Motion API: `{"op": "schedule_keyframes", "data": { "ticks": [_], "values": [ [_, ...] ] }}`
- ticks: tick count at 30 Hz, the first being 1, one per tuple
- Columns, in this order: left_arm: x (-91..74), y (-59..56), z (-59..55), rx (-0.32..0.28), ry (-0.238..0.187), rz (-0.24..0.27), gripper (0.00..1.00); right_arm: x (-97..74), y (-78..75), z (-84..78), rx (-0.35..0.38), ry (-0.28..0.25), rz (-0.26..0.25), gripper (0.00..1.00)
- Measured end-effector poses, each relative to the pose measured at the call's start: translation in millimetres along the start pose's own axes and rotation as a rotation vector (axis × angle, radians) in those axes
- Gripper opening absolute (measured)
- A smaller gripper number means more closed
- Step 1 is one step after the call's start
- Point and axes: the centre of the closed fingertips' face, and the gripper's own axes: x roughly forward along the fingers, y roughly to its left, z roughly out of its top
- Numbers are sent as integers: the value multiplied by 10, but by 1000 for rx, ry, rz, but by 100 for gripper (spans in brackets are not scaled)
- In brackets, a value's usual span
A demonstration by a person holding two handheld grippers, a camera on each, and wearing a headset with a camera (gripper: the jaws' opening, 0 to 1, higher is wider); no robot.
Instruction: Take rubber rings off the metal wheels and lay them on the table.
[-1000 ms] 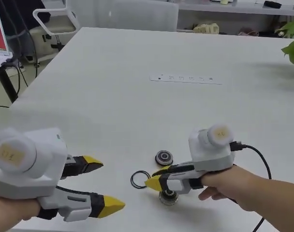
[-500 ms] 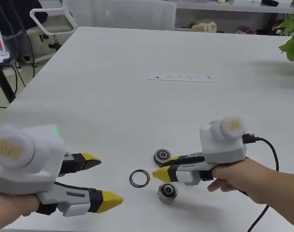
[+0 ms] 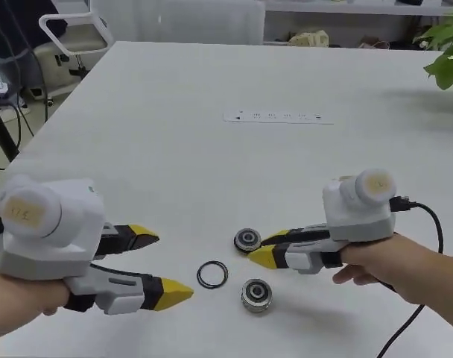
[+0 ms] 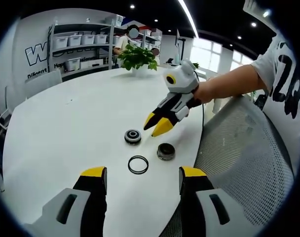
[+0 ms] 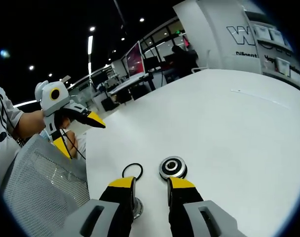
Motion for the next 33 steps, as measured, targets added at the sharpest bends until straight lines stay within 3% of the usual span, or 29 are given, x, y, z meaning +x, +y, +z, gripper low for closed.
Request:
{"op": "schedule_keyframes", "data": {
  "ticks": [20, 33],
  "values": [
    [273, 184, 191, 32, 9, -16, 56, -40, -230, -108, -97, 40, -63, 27],
    [472, 262, 153, 31, 35, -27, 55, -36, -309, -149, -128, 55, -82, 29]
  ]
}}
